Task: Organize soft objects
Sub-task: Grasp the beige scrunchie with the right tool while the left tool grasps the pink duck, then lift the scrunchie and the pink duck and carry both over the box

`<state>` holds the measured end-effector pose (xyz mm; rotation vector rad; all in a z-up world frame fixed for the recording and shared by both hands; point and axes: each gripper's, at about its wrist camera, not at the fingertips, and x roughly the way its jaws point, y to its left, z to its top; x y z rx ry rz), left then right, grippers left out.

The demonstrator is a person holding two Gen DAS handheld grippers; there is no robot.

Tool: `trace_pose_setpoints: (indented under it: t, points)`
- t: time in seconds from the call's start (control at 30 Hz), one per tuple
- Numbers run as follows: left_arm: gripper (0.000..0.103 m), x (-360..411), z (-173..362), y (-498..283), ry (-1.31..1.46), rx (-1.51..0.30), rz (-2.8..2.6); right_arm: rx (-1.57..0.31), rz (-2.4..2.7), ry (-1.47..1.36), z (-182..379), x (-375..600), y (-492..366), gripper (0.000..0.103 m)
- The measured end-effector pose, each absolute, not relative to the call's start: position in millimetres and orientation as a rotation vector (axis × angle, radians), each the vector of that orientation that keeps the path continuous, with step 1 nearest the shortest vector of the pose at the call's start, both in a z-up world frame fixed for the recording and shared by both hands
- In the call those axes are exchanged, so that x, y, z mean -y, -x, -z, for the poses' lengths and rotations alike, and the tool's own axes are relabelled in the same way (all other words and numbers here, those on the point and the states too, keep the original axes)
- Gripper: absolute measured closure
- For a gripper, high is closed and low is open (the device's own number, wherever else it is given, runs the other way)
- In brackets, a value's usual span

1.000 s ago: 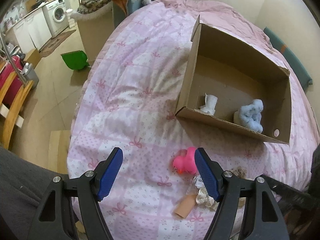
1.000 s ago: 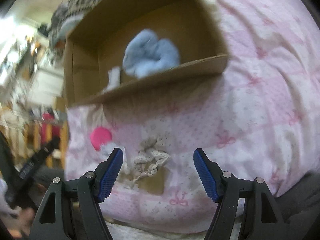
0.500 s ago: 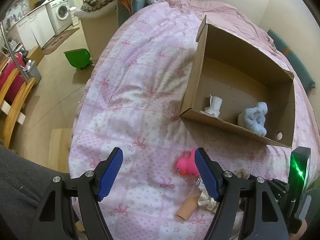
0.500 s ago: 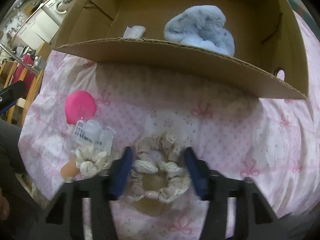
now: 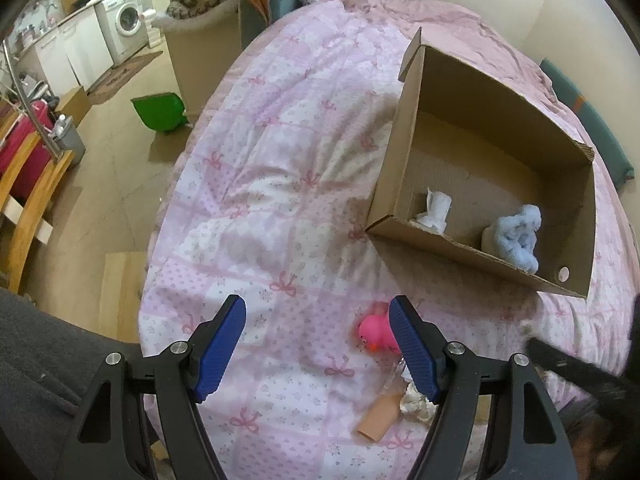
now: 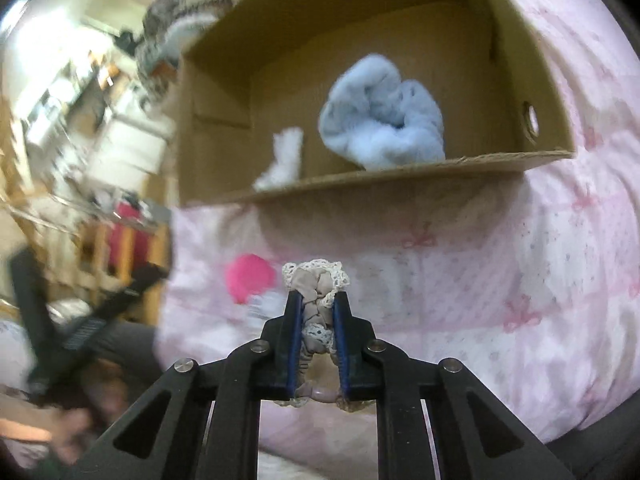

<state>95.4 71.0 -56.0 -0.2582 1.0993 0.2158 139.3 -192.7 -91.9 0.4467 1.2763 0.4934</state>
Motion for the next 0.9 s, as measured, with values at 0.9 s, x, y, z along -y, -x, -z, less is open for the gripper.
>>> trace_pose_setpoints:
  t: [0.9]
  points:
    - [0.062, -45.2, 149.1, -150.4, 0.397, -1.429, -0.073, -1.213, -0.459, -0.468, 80.9, 205.2, -132.3, 0.086]
